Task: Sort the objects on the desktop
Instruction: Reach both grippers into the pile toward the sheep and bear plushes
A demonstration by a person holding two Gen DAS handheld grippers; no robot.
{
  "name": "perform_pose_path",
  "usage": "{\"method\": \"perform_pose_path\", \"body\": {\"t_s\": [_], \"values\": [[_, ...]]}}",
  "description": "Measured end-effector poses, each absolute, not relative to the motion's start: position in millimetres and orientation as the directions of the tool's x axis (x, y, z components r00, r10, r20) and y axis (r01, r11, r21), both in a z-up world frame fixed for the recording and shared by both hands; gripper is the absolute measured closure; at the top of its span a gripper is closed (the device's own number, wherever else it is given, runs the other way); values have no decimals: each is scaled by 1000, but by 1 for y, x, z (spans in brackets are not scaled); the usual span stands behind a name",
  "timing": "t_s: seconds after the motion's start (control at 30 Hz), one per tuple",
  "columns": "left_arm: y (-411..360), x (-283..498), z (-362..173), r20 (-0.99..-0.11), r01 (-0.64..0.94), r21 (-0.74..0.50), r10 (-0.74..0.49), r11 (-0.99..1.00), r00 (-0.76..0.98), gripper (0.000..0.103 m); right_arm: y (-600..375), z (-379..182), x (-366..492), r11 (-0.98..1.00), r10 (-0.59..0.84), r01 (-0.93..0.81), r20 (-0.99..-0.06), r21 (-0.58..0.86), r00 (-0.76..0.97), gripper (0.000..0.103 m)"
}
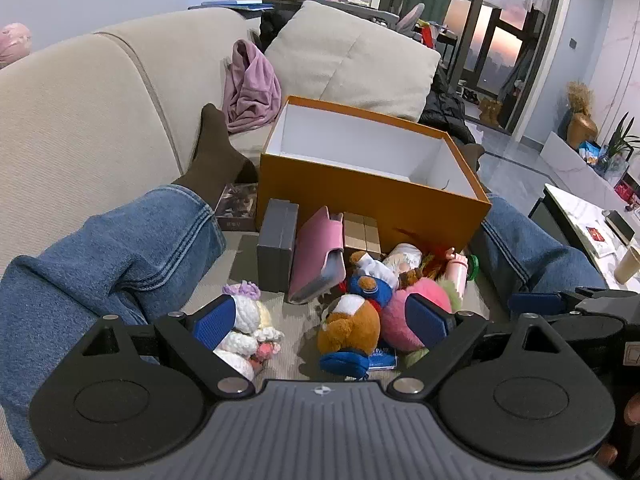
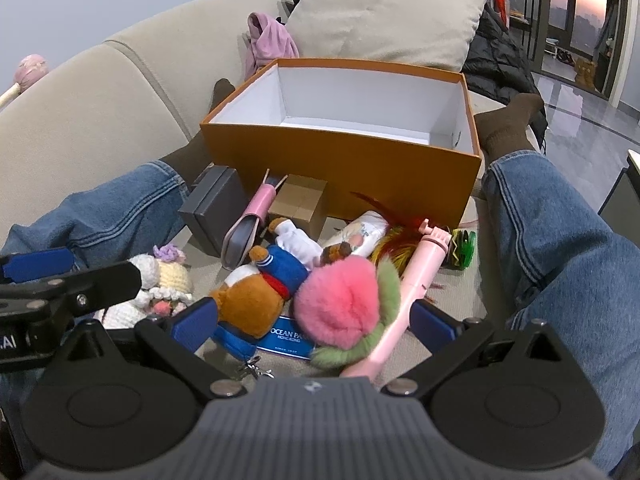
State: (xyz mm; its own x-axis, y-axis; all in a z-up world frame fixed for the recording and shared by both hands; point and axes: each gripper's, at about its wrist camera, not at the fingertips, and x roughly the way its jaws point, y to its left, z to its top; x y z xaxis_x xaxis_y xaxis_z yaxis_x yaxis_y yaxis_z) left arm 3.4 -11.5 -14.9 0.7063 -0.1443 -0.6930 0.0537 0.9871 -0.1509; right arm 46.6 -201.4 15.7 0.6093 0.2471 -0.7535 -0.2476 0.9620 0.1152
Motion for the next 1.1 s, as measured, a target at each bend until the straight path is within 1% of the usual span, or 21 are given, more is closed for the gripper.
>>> {"method": "perform_pose_path", "body": {"t_s": [0.47, 0.63, 0.67, 0.73, 0.77, 0.8, 0.87, 0.97, 1.0, 1.1], "values": [[-12, 4, -20, -711, 56, -143, -143, 988, 688, 0, -203, 12, 48, 965, 243, -232, -764, 125, 598, 1], [-13, 7, -23, -725, 73, -138, -150, 988, 672, 0, -210, 7, 52, 970, 232, -201, -775, 137, 589, 1], [-13, 9, -24, -732, 78, -143, -158, 987, 663, 0, -213, 5, 53, 971, 228, -195, -778, 138, 585, 3], [-14, 14, -28, -744, 101, -163, -189, 981, 641, 8, -216, 2, 57, 971, 230, -189, -786, 147, 574, 10], [-15, 16, -30, -751, 112, -172, -203, 979, 628, 12, -219, 0, 60, 971, 234, -184, -792, 155, 564, 17], [-17, 20, -32, -760, 127, -179, -219, 976, 612, 13, -222, -3, 63, 970, 236, -177, -799, 164, 553, 19], [-24, 26, -35, -767, 156, -181, -239, 971, 596, 15, -227, -8, 69, 970, 239, -161, -811, 180, 535, 32], [-34, 38, -40, -779, 200, -168, -254, 965, 574, 16, -235, -14, 78, 968, 249, -143, -823, 205, 511, 37], [-35, 42, -41, -786, 207, -164, -254, 965, 563, 19, -236, -15, 79, 967, 256, -144, -823, 212, 507, 40], [-28, 50, -38, -797, 197, -148, -235, 969, 556, 20, -233, -16, 82, 958, 286, -170, -820, 231, 496, 45]]}}
